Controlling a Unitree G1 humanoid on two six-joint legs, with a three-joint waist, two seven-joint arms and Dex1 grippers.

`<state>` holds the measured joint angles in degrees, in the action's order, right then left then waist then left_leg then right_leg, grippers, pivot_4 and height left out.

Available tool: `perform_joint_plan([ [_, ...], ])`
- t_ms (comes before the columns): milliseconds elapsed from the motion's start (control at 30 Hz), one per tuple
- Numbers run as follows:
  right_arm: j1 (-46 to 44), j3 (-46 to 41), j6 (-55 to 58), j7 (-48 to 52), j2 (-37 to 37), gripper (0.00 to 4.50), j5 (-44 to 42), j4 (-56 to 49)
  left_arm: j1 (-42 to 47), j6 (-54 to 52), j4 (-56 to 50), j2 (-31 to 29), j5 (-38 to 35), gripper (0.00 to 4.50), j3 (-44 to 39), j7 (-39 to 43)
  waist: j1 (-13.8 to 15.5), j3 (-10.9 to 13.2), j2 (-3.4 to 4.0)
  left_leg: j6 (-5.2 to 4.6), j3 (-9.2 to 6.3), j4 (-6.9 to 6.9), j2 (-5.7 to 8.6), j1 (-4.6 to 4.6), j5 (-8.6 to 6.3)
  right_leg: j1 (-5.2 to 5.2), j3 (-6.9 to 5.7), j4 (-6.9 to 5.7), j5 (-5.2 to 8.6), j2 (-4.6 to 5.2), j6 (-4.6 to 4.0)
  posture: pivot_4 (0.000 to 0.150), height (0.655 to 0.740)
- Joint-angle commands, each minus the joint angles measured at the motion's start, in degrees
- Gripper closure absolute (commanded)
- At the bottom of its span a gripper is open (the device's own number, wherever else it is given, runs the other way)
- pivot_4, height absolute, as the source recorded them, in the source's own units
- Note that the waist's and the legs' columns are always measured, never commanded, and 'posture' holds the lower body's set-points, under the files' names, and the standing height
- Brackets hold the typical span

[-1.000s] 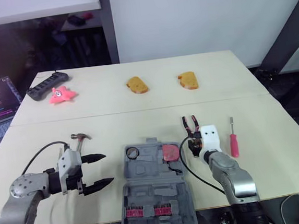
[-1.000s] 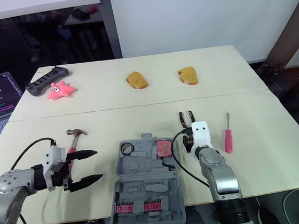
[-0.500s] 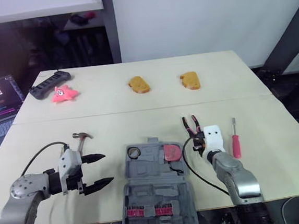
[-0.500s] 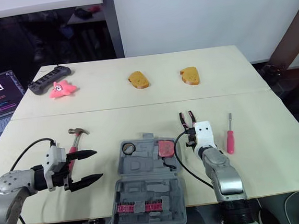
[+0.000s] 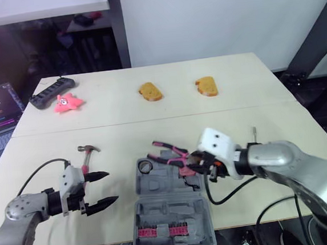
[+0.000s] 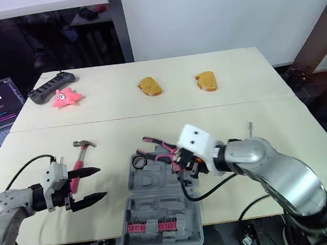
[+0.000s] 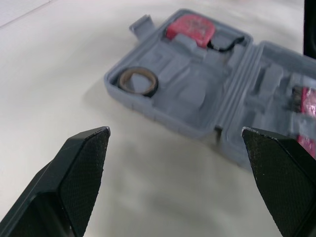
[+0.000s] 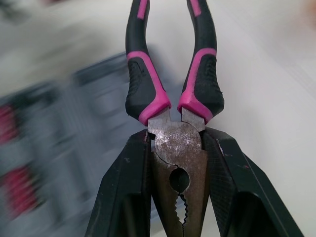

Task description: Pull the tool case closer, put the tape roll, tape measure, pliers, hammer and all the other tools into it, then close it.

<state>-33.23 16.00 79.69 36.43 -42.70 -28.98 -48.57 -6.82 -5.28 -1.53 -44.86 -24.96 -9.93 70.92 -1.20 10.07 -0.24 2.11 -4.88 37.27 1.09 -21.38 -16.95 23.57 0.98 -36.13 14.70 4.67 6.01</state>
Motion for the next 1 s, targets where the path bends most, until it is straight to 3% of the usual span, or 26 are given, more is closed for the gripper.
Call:
perform_joint_plan([
  [33,-6.8,7.2,3.5,-1.2,2.5,3.51,-0.3,2.8,-1.6,1.4,0.2,-1.6,-0.2,0.0,-2.2,1.3,0.1,0.0,-0.01,0.0,0.0,-0.02,0.0,-0.01,0.0,0.01,-0.01,0.0,0.0,0.0,0.0,0.15,0.74],
  [167,-14.2,19.1,4.4,-3.4,6.3,3.51,1.9,7.3,-4.6,2.8,1.1,-3.5,-0.3,0.0,-4.3,3.3,0.0,0.0,-0.01,0.0,-0.01,-0.1,-0.01,-0.1,0.0,0.2,-0.01,-0.05,-0.01,0.0,0.02,0.15,0.74],
  [300,-17.6,24.4,4.5,-4.6,9.1,3.51,2.9,11.8,-6.5,3.4,0.5,-4.1,-0.2,0.0,-5.1,3.7,0.2,0.0,-0.01,0.01,-0.01,-0.12,0.0,-0.26,0.01,0.41,0.03,-0.07,-0.02,0.04,0.03,0.15,0.74],
  [1000,-20.1,32.4,-0.9,-1.2,7.6,3.51,5.7,18.9,-7.7,2.4,-3.4,-3.1,-0.5,0.0,-4.3,1.8,0.0,0.0,-0.04,0.03,0.04,-0.05,0.03,-0.6,0.02,0.78,0.04,-0.14,-0.06,0.03,0.03,0.15,0.74],
])
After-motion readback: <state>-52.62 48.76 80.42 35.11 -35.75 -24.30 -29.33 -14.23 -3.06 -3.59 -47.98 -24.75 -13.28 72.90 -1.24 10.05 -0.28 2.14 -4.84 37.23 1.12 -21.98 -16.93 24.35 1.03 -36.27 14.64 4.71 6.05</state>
